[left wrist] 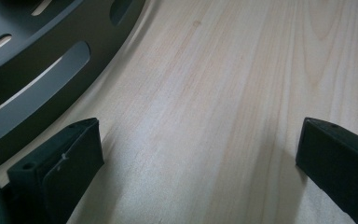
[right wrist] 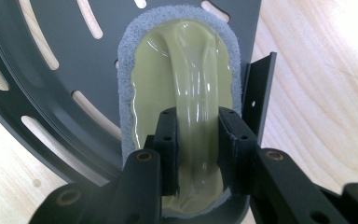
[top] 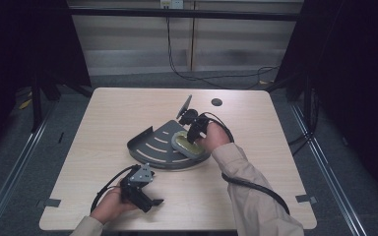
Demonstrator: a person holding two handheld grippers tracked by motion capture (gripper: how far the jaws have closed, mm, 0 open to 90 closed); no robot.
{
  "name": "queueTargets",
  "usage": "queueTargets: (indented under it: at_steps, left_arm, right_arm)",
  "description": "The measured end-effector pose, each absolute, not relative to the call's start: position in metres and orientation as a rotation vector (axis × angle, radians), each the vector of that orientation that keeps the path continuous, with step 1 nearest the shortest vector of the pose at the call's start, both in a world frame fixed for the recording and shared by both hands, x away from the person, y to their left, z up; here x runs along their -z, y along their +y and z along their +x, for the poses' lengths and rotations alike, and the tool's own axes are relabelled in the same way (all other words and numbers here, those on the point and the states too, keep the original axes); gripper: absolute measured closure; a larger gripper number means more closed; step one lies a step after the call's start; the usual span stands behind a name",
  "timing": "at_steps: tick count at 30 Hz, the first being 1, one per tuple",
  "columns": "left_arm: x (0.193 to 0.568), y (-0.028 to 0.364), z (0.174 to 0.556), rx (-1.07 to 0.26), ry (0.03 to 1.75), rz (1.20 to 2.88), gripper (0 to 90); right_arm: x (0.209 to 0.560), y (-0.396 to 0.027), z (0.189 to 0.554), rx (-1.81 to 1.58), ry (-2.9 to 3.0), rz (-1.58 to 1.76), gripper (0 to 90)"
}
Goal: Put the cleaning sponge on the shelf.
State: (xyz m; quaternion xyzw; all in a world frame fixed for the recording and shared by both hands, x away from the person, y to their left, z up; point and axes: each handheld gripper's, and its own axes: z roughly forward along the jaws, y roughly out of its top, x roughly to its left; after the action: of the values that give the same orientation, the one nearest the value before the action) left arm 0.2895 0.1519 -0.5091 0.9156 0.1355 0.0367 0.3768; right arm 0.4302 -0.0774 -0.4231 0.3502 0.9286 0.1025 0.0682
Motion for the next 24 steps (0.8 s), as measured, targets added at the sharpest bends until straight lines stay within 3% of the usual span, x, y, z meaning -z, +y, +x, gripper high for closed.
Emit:
queueTargets:
  at_steps: [24]
  left_arm:
    - [0.509,0.152,0.2894,-0.093,0.349,2.344,0.0]
  right_arm:
    - [0.4274,-0.0753,0.431,-0.315,2.786,1.075,70.7]
